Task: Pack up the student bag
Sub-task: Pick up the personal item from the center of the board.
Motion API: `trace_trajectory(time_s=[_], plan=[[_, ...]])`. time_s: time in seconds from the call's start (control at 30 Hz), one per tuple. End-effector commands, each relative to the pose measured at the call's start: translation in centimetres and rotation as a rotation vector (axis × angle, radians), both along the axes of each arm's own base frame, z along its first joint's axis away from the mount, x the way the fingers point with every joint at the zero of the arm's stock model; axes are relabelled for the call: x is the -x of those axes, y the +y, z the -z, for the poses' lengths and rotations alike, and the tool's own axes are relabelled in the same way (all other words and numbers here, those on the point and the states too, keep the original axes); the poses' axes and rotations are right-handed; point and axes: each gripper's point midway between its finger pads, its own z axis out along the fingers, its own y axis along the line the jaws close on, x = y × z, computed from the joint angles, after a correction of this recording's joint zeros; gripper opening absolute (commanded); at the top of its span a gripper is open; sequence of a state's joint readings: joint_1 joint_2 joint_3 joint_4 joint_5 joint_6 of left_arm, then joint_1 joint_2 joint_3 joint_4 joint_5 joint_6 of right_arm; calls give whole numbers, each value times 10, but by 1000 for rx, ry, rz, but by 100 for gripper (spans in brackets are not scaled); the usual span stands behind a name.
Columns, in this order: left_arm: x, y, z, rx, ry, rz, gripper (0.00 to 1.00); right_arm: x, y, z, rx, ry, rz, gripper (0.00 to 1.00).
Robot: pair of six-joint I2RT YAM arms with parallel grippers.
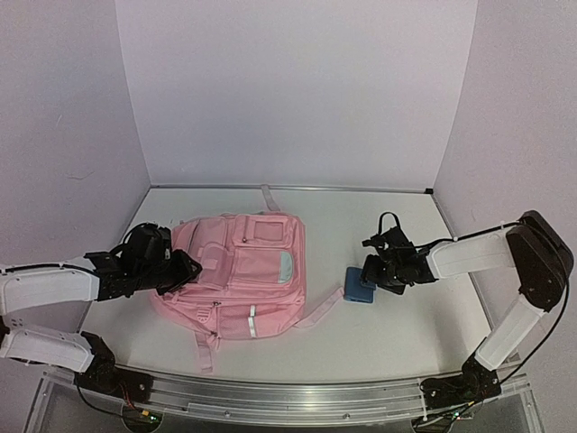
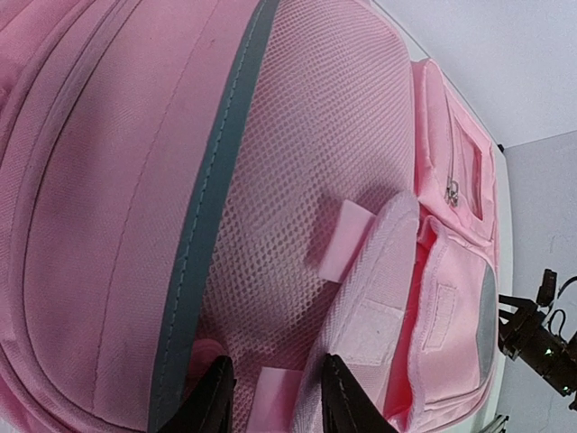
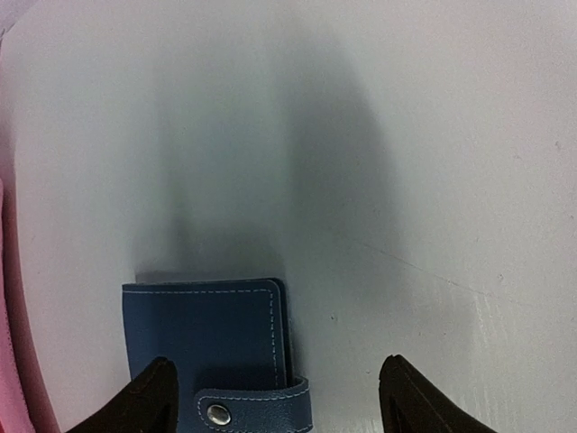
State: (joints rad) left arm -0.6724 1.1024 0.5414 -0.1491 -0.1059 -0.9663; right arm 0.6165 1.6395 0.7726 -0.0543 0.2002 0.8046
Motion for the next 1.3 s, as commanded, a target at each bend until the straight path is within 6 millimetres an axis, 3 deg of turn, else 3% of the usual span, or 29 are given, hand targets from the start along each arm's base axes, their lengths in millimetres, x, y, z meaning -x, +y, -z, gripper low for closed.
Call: trace_trajectory(time_s=[0.0, 0.1, 0.37, 0.5, 0.7, 0.87, 0.97, 1.1, 1.27], plan=[[16, 25, 25, -102, 83, -24, 35, 5, 5, 6, -22, 37, -29, 67], [19, 28, 26, -111, 96, -23, 37, 5, 11, 9, -30, 50, -56, 60], [17, 23, 3, -122, 85, 43, 46, 5, 13, 24, -10, 82, -67, 57], [14, 20, -20, -140, 62, 80, 50, 3, 15, 28, -9, 87, -68, 46], [5, 11, -75, -140, -37, 145, 56, 1, 15, 19, -53, 59, -36, 18], [-2, -2, -112, -130, -97, 209, 59, -5, 24, -7, -144, -20, -31, 2], [-5, -15, -135, -97, -154, 271, 60, -9, 31, -29, -186, -81, -67, 0], [-11, -41, -158, -71, -231, 402, 63, -12, 40, -70, -228, -191, -151, 0], [-5, -89, -180, 18, -308, 675, 75, -2, 60, -135, -295, -329, -346, 0]])
